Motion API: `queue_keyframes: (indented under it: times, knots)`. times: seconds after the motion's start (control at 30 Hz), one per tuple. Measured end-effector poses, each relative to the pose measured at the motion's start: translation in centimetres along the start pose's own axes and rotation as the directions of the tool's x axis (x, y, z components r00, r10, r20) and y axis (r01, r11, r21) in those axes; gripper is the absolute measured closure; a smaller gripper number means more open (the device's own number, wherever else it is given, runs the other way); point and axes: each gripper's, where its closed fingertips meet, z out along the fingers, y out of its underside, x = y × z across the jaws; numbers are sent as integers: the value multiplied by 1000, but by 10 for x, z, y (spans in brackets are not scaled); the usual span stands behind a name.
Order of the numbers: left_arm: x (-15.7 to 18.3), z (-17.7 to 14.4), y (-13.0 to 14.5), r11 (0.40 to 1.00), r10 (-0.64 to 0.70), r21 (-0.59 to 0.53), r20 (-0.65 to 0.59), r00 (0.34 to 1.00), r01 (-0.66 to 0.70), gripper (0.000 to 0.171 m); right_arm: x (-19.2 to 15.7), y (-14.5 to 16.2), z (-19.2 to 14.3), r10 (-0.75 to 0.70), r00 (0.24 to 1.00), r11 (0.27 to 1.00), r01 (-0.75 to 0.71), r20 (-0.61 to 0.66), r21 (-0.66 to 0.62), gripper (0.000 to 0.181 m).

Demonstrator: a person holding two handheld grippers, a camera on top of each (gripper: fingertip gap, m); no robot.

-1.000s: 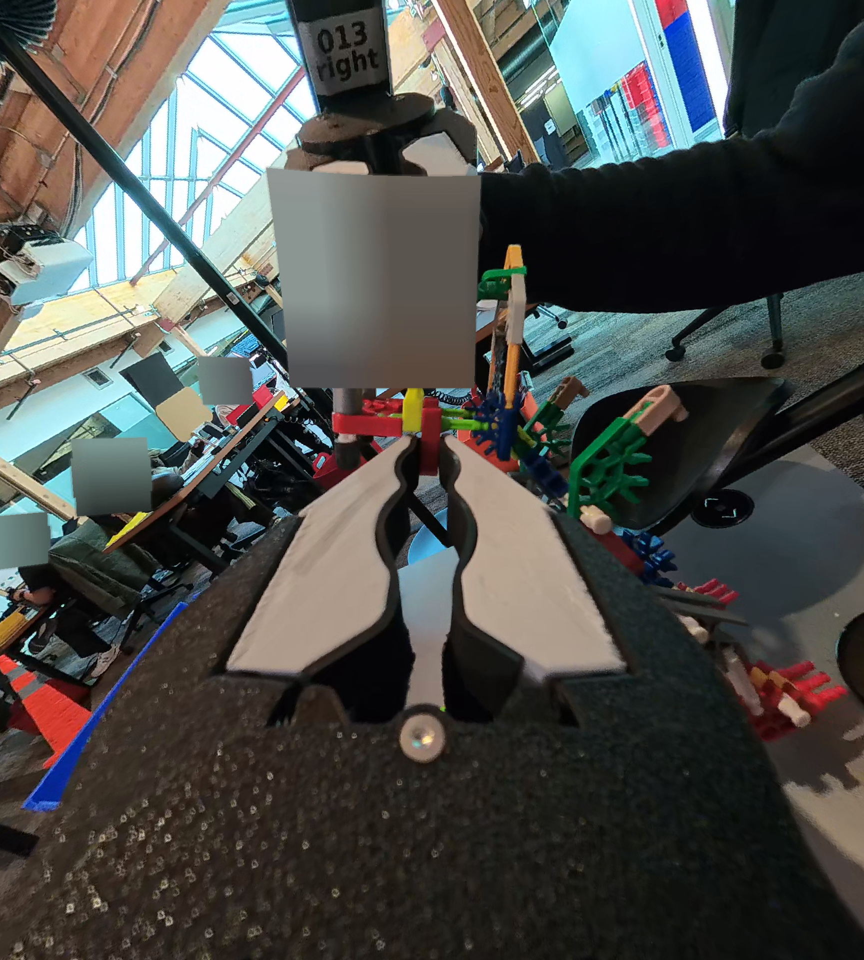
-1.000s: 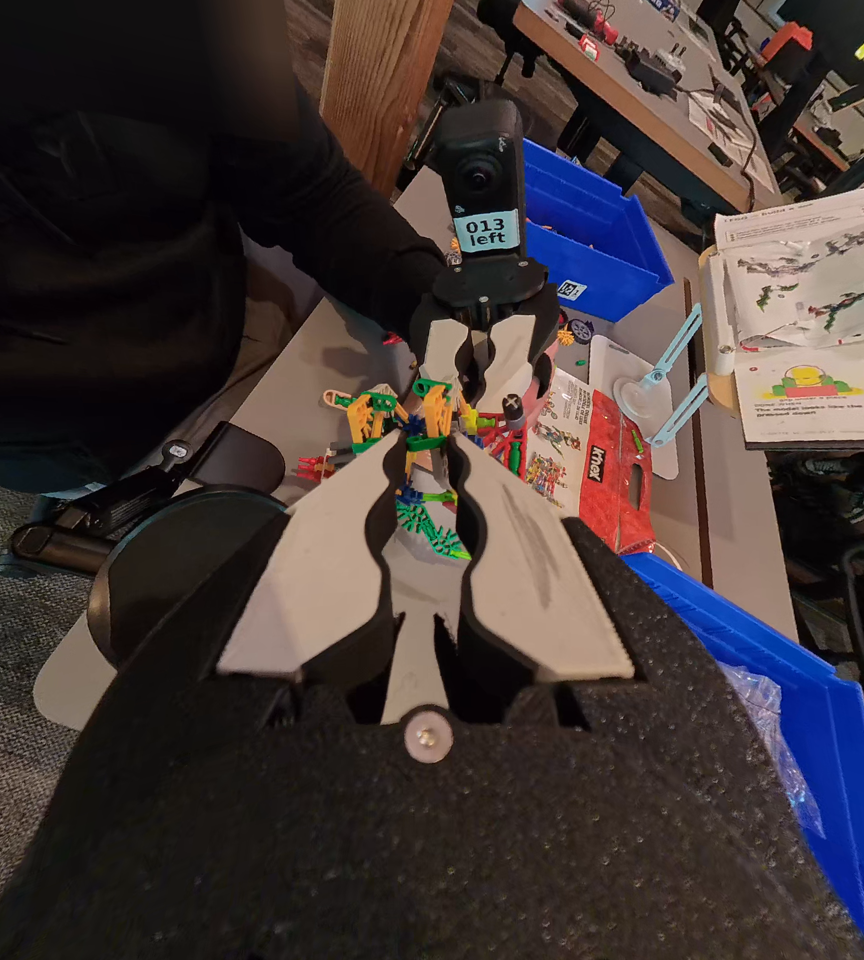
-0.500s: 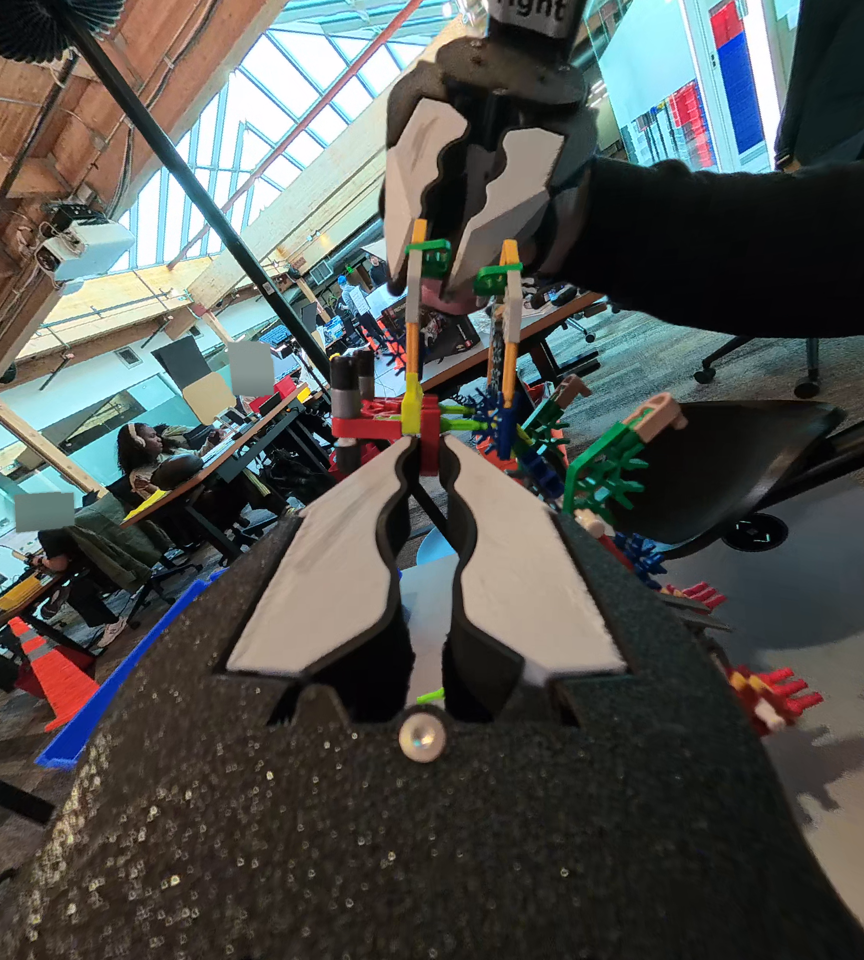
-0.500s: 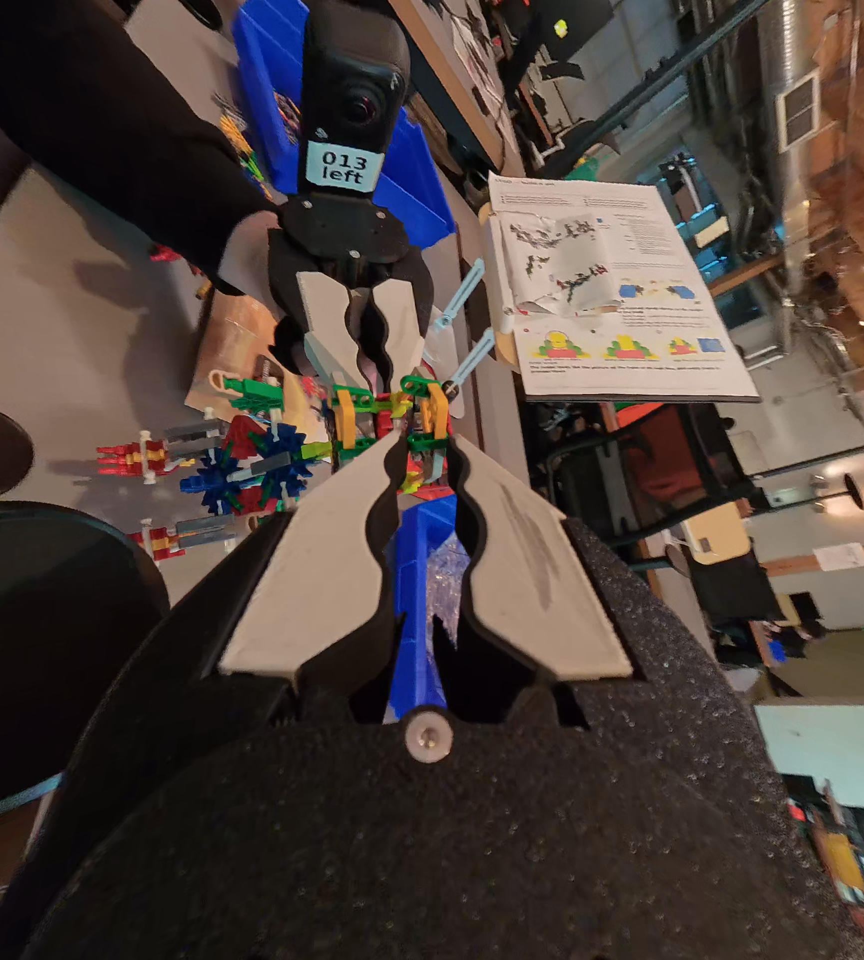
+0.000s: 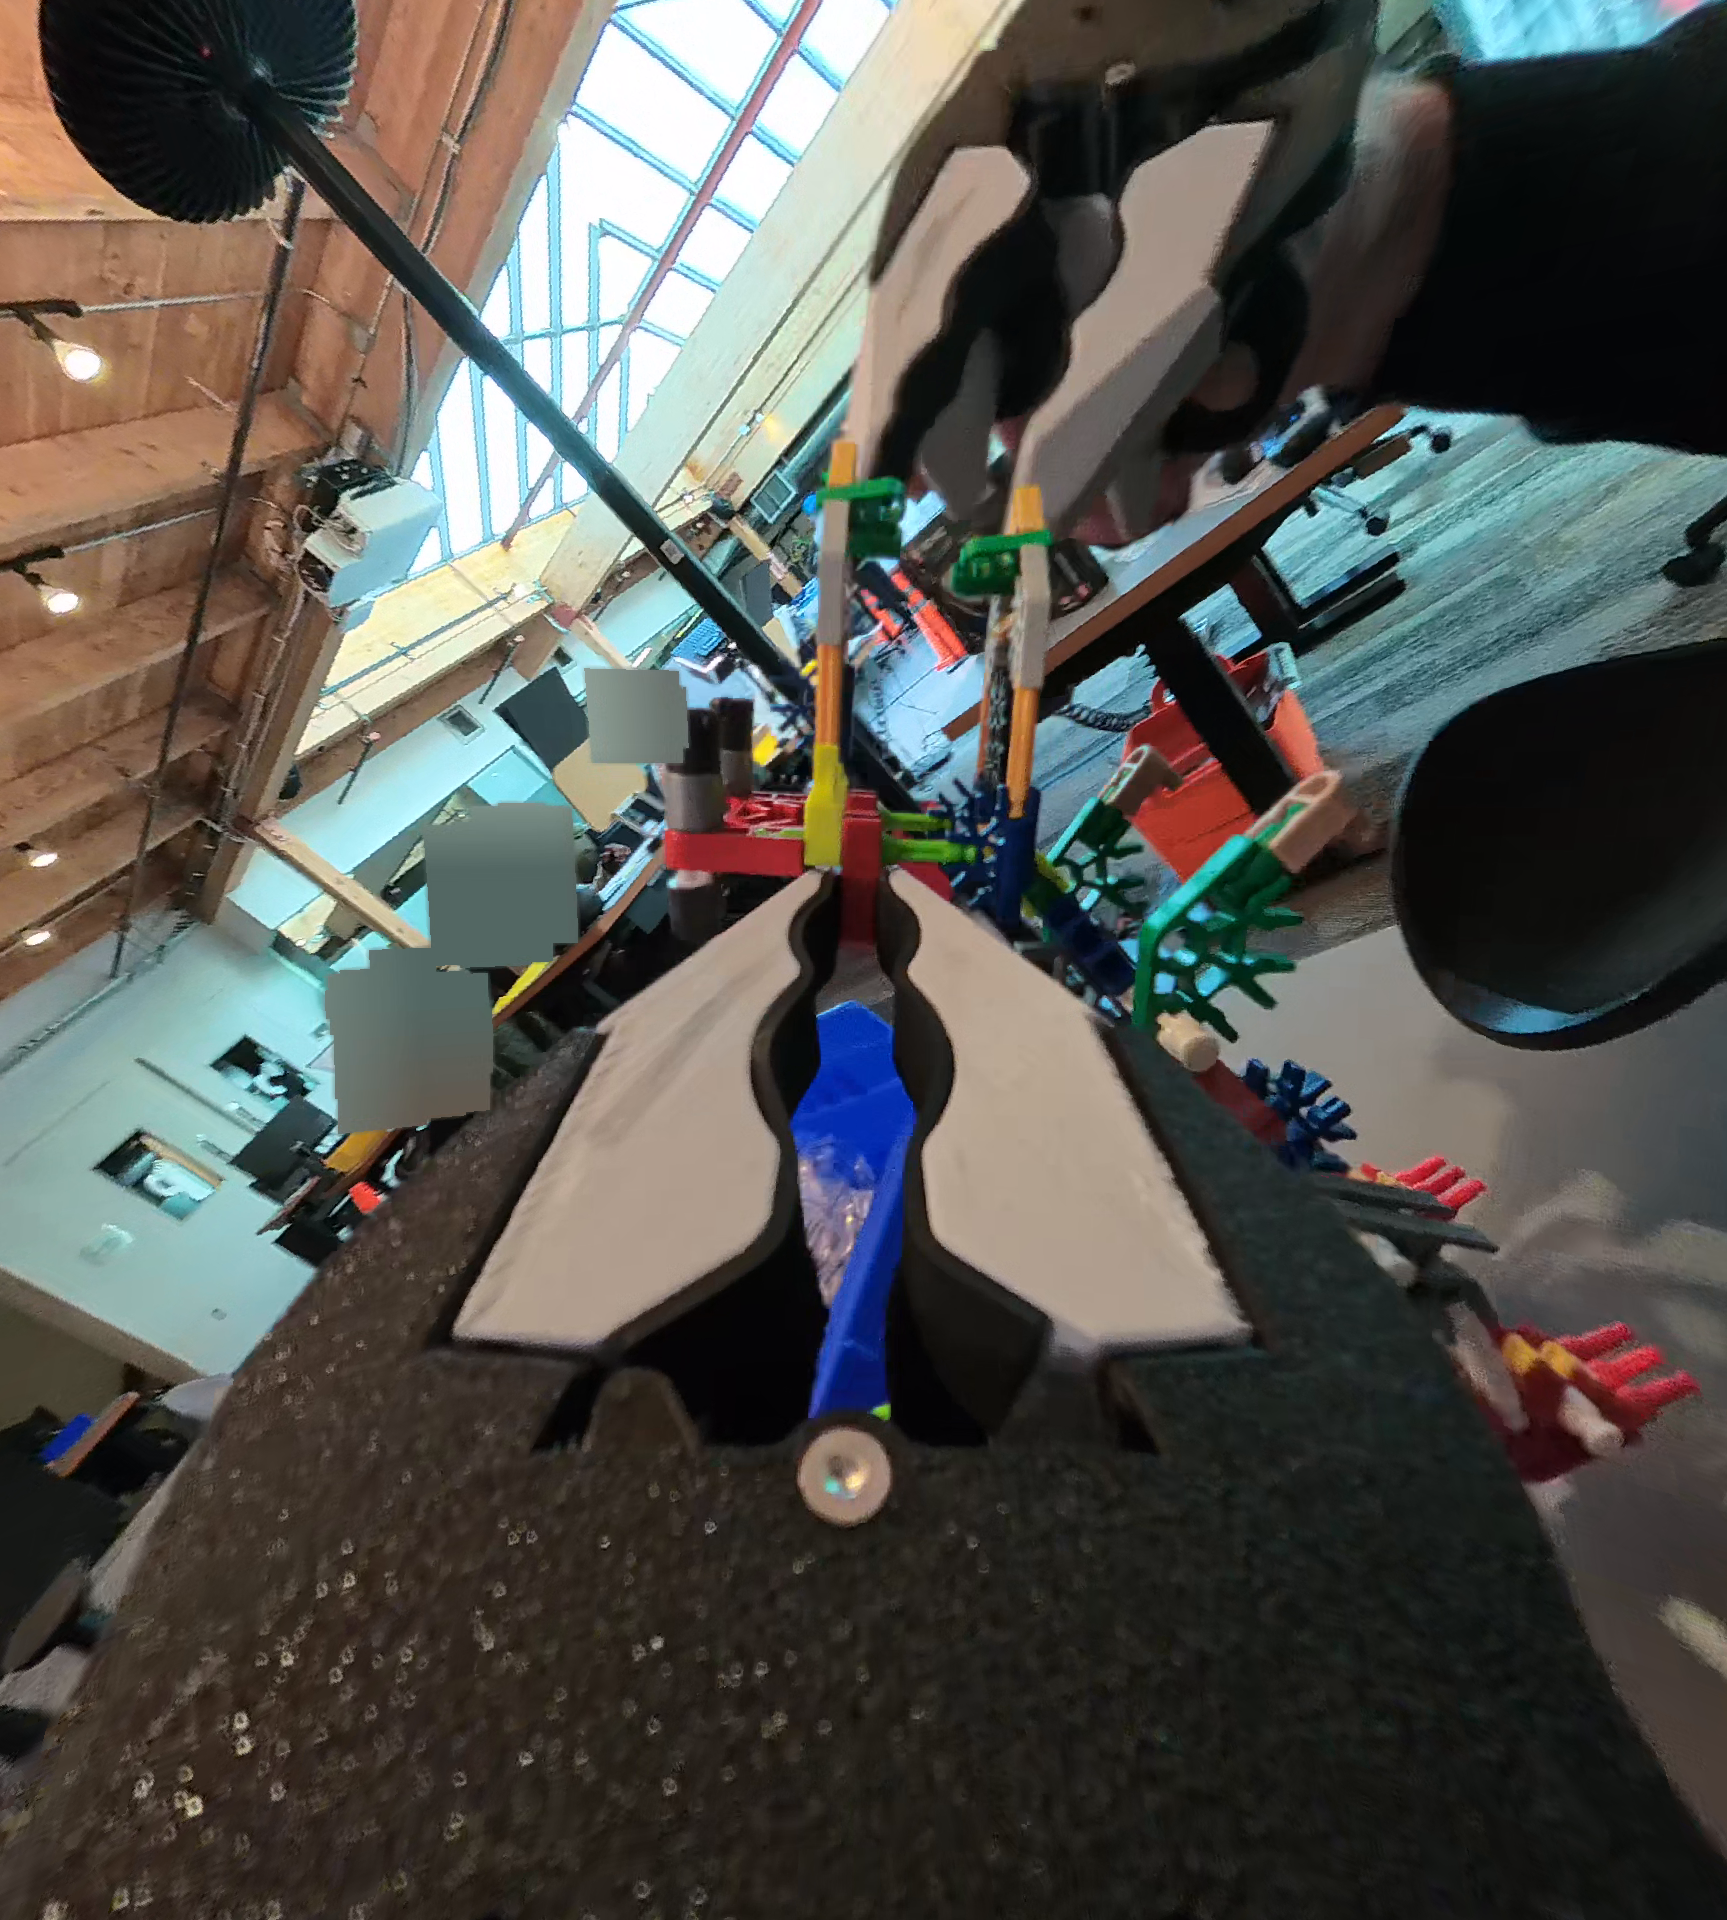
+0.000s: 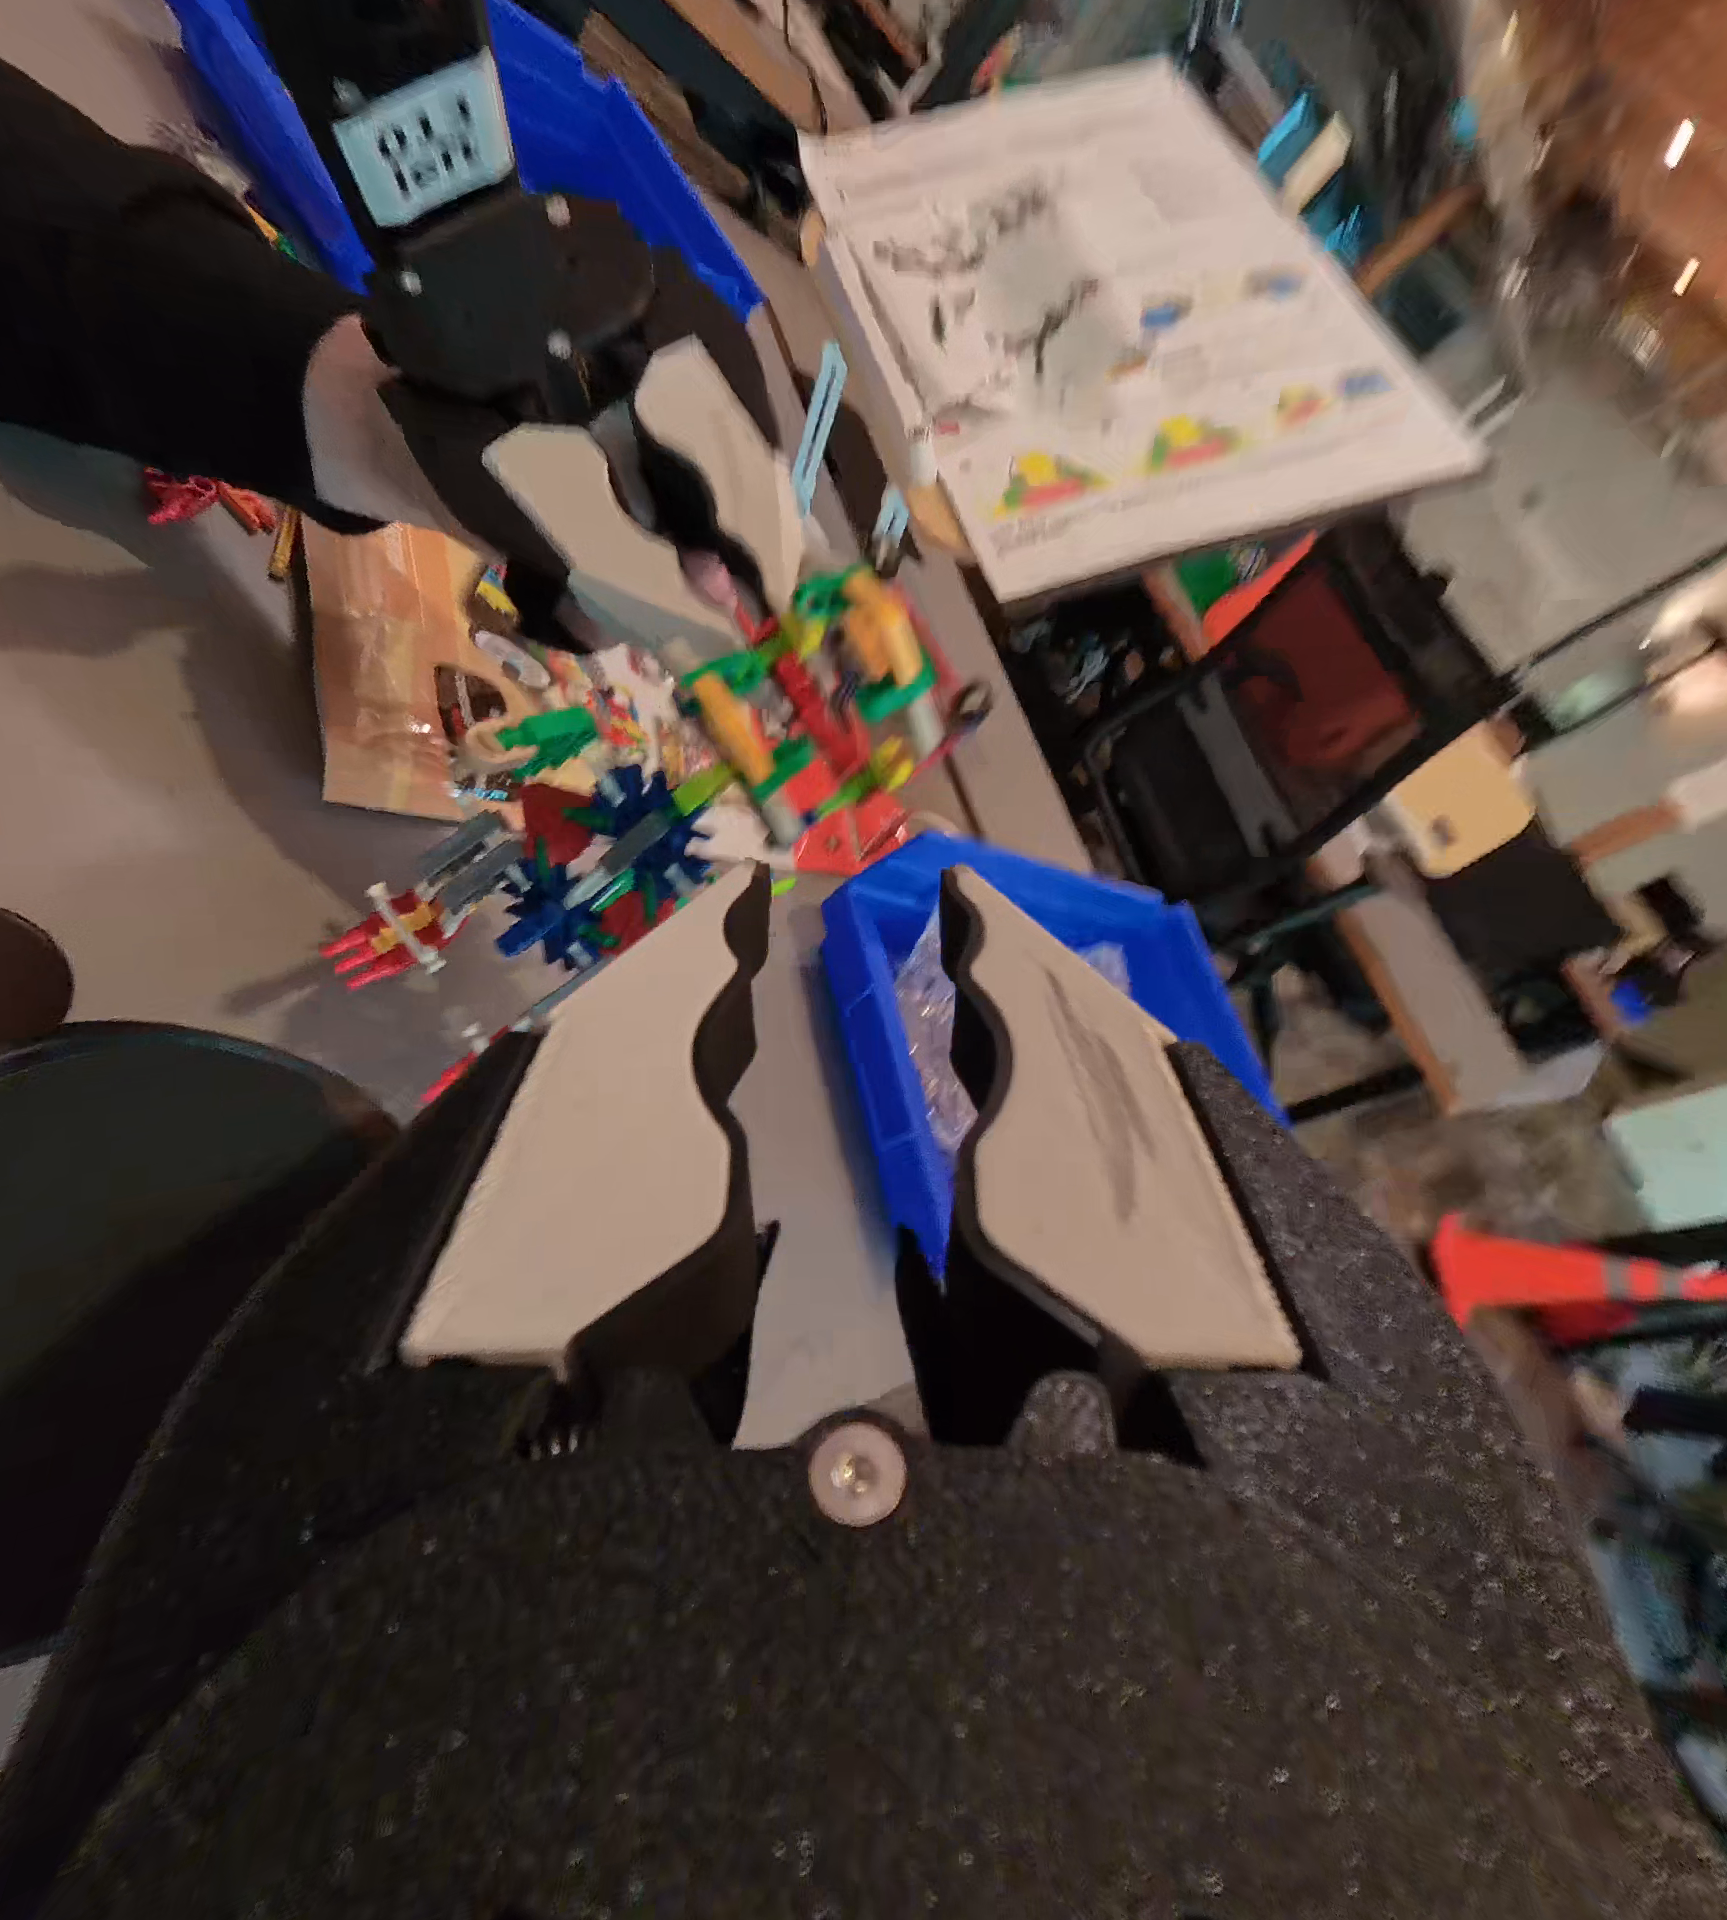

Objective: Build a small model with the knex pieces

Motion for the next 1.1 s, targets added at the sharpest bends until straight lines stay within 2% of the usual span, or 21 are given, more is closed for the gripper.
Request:
queue_keyframes:
  times: [0.07,0.13,0.23,0.4,0.47,0.57,0.67,0.9,1.0,1.07,1.1]
  knots:
    - [-10,2,3,999,26,-32,51,998,-24,169,-4,13,2,68,998,997,-68,-2,-20,152]
    - [-15,3,3,999,25,-44,68,997,-22,169,-19,22,7,141,989,990,-139,51,-37,152]
    - [-24,8,6,995,61,-80,122,991,-52,169,-32,50,22,183,981,973,-171,67,-152,151]
    - [-34,15,15,988,103,-134,189,977,-78,169,-38,74,49,337,935,936,-319,108,-151,147]
    - [-32,18,20,982,133,-157,199,971,-102,169,-40,93,63,335,938,927,-312,85,-207,142]
    - [-25,24,29,960,216,-219,191,957,-173,169,-50,106,79,351,930,919,-317,115,-235,144]
    - [-21,26,36,955,219,-246,196,956,-168,169,-54,119,90,333,936,916,-294,110,-275,147]
    - [-14,25,49,933,284,-279,179,942,-229,169,-63,127,102,352,929,916,-318,111,-243,159]
    - [-17,22,51,922,309,-299,180,934,-247,169,-66,125,104,365,923,917,-334,120,-220,156]
    - [-17,20,52,910,342,-307,174,923,-279,169,-69,122,106,406,903,905,-375,143,-199,145]
    - [-18,20,52,908,341,-313,173,924,-277,169,-69,122,107,413,900,903,-384,140,-195,145]
